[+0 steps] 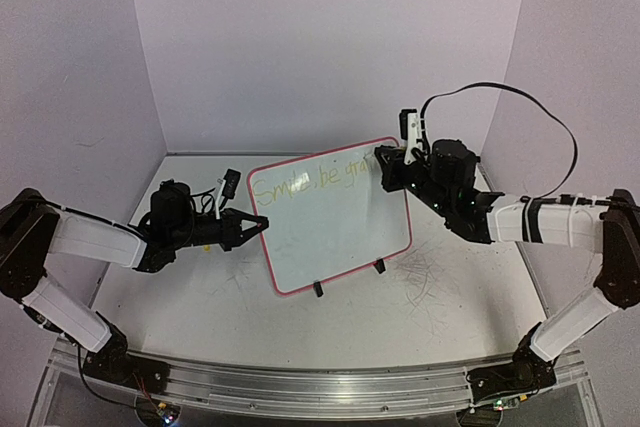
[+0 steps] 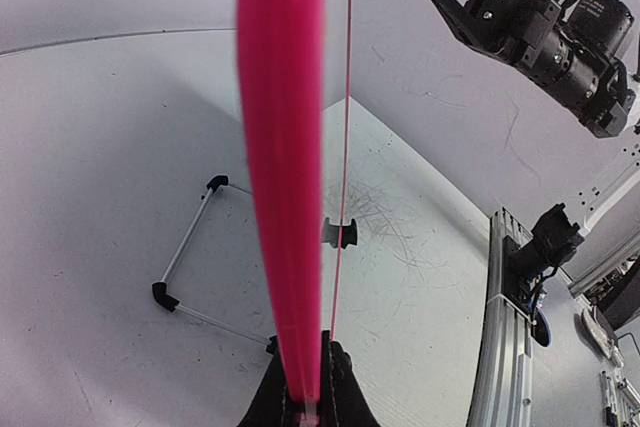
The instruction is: Write a sentence on the whiteboard
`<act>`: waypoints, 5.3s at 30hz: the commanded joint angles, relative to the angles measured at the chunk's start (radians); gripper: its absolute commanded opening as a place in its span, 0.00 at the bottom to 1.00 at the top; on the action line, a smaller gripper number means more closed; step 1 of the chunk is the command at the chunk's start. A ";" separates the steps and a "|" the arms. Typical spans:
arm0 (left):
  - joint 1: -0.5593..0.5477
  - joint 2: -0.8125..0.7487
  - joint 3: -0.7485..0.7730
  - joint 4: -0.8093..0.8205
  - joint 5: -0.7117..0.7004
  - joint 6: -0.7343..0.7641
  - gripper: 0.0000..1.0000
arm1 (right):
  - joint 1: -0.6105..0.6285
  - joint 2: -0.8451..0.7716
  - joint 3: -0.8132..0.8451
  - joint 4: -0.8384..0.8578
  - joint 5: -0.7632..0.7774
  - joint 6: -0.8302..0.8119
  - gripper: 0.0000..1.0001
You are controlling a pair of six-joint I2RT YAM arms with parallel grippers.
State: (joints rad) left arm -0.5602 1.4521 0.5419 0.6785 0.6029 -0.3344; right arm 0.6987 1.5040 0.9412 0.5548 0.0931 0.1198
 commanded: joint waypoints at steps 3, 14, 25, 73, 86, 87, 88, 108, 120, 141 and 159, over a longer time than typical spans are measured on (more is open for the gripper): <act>0.009 -0.024 -0.006 -0.013 -0.045 0.067 0.00 | -0.003 0.020 0.046 0.046 0.042 -0.014 0.00; 0.009 -0.025 -0.005 -0.014 -0.046 0.068 0.00 | -0.001 -0.105 -0.066 0.107 0.125 -0.022 0.00; 0.010 -0.026 -0.003 -0.015 -0.045 0.064 0.00 | -0.003 -0.084 -0.043 0.053 0.003 -0.028 0.00; 0.009 -0.036 -0.007 -0.023 -0.050 0.072 0.00 | -0.005 0.009 0.007 0.017 0.167 -0.004 0.00; 0.010 -0.044 -0.014 -0.023 -0.051 0.072 0.00 | -0.003 0.026 0.021 0.062 0.130 -0.009 0.00; 0.010 -0.044 -0.014 -0.023 -0.051 0.072 0.00 | -0.003 0.027 0.021 0.062 0.127 -0.009 0.00; 0.010 -0.043 -0.013 -0.023 -0.051 0.072 0.00 | -0.003 0.028 0.021 0.062 0.123 -0.008 0.00; 0.009 -0.040 -0.011 -0.023 -0.046 0.072 0.00 | -0.003 0.022 -0.024 0.028 0.072 0.030 0.00; 0.009 -0.046 -0.013 -0.023 -0.049 0.072 0.00 | -0.003 -0.002 -0.071 0.004 0.084 0.040 0.00; 0.009 -0.020 -0.002 -0.024 -0.041 0.069 0.00 | -0.062 -0.140 -0.121 0.093 -0.040 -0.024 0.00; 0.009 -0.040 -0.010 -0.029 -0.054 0.072 0.00 | -0.063 -0.022 -0.012 0.128 0.035 -0.029 0.00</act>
State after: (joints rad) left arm -0.5602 1.4353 0.5404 0.6544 0.5993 -0.3300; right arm 0.6353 1.4588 0.8756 0.6405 0.0991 0.1047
